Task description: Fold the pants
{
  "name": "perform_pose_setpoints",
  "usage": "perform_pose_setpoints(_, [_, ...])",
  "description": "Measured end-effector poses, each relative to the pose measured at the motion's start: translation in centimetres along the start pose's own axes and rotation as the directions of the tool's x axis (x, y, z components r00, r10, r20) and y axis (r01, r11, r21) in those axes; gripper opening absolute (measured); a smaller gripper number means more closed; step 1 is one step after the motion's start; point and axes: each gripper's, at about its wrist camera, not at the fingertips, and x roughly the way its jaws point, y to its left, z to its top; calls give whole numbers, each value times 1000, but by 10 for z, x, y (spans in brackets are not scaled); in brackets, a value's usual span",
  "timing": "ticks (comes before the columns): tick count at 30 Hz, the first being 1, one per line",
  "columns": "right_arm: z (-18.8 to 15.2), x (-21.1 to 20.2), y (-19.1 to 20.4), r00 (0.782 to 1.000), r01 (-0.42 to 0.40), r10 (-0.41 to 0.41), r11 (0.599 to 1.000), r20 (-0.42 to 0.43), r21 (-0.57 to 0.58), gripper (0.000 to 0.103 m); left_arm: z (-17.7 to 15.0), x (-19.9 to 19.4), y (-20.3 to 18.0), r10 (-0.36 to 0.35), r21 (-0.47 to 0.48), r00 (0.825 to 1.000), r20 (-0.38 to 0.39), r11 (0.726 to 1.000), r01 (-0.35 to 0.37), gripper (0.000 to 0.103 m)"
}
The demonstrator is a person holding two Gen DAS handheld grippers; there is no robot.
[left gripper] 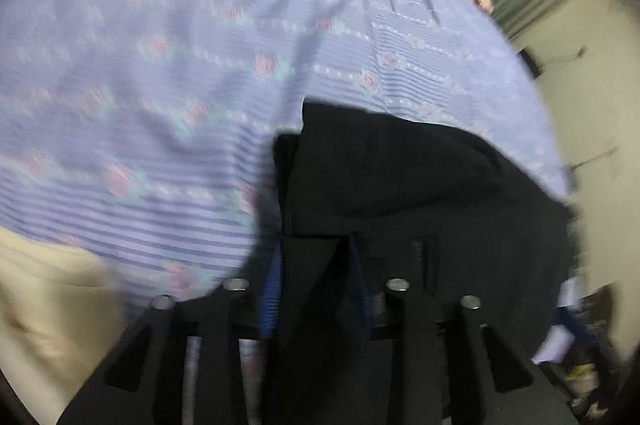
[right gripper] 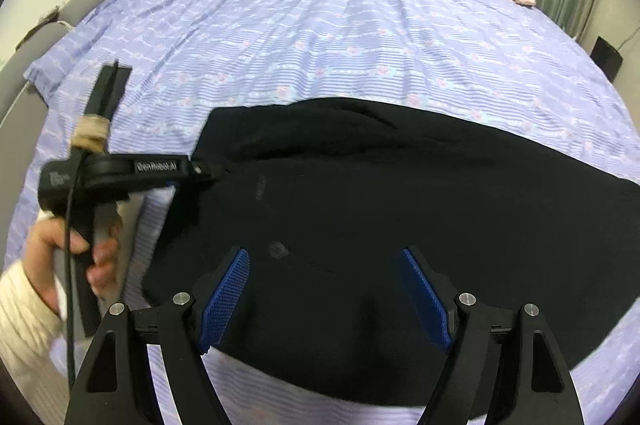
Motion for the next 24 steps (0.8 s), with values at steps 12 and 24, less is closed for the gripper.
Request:
perform_pose_setpoints(12, [-72,-85,-82,999,40,-43,996,34,81,78,-118,-97,-59,-9,30,995,103,1000,6,67])
perform_pose_setpoints(24, [-140,-54,-134,995,33,-8,969,-102,247,73,-161,-32,-53,-88,-308,995,47,946,99,71])
